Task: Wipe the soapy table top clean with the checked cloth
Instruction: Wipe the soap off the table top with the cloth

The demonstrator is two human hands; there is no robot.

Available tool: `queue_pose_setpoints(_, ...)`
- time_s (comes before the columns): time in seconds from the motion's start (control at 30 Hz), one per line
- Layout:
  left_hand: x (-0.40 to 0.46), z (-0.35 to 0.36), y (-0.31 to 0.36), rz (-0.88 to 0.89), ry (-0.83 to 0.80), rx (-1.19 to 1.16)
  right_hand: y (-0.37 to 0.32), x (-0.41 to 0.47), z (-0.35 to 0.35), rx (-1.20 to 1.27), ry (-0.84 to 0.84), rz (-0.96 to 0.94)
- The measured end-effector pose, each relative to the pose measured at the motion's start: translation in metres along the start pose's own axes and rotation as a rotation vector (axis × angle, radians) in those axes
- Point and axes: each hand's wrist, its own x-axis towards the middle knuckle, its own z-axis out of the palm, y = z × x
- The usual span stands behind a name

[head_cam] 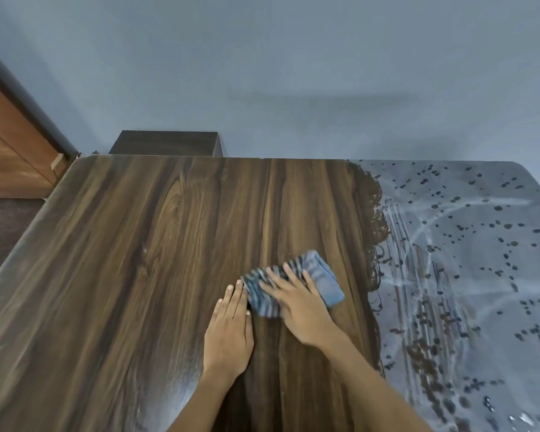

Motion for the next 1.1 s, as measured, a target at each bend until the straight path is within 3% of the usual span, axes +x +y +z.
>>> queue_pose_setpoints(0.07, -0.007, -0.001, -0.001, -0.001, -0.013, 0.002, 0.016, -0.044, 0.0, 0.022, 0.002, 0.006)
queue_pose_setpoints(0.17, -0.015, -0.001, -0.001, -0.01, -0.002, 0.004, 0.058, -0.067, -0.016, 0.0, 0.046, 0.171)
queue_pose_setpoints(0.27, -0.019, -0.001, 0.0, -0.023, -0.003, -0.005, 0.084, -0.028, -0.035, -0.043, 0.071, 0.367)
queue_pose_setpoints(0.37, -0.023, -0.005, 0.003, -0.018, -0.006, -0.029, 0.068, 0.013, -0.039, -0.062, 0.052, 0.483)
queue_pose_setpoints(0.5, -0.032, -0.008, 0.005, -0.011, -0.025, -0.03, 0.024, 0.008, -0.017, -0.051, 0.027, 0.314)
queue_pose_setpoints(0.67, -0.037, -0.007, 0.001, 0.006, -0.023, -0.024, 0.0, -0.085, 0.009, -0.043, 0.007, -0.007)
queue_pose_setpoints(0.8, -0.046, -0.006, -0.005, 0.03, -0.027, -0.024, 0.045, -0.144, -0.005, -0.037, 0.012, 0.212)
queue_pose_setpoints(0.97, -0.064, -0.004, -0.006, 0.027, -0.017, -0.019, 0.047, -0.077, -0.021, -0.088, 0.05, 0.521)
queue_pose_setpoints(1.1, -0.089, -0.005, -0.006, 0.038, -0.017, -0.019, -0.003, -0.047, -0.006, -0.087, 0.021, 0.434)
